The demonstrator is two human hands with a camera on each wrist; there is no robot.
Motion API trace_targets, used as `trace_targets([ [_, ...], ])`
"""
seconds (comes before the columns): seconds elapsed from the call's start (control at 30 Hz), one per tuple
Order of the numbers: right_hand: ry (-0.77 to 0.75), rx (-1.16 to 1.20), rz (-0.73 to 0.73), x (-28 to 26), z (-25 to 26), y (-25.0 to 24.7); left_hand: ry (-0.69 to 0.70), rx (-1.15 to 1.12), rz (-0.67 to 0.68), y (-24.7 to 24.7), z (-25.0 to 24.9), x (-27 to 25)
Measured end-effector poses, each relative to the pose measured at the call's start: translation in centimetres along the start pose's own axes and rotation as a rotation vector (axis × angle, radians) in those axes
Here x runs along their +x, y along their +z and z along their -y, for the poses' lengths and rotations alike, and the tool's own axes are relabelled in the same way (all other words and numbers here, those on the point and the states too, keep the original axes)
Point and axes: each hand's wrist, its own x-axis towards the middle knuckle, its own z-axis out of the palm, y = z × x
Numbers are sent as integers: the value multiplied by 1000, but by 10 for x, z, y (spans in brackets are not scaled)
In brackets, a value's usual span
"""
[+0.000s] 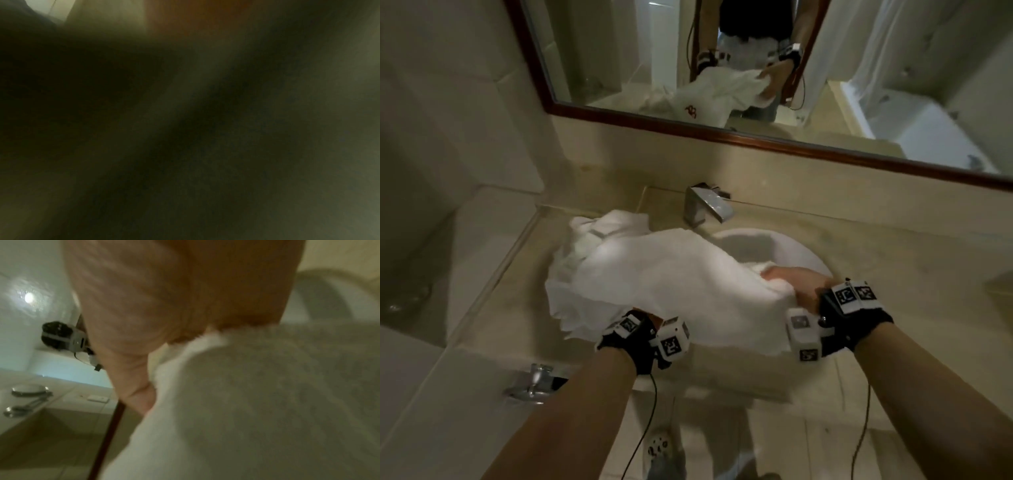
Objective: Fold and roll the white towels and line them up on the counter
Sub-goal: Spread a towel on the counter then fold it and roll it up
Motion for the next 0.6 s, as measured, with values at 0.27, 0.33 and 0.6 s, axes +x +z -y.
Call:
trace_targets([
  [0.27, -274, -169, 3, -7, -59, 3, 124, 369, 266, 67, -3, -1],
  [0.33, -242, -221, -61, 0, -78, -11, 276, 509, 189, 84, 0, -10],
  [0.6, -63, 197, -337, -2, -180, -129, 124, -155, 398, 256, -75, -64],
])
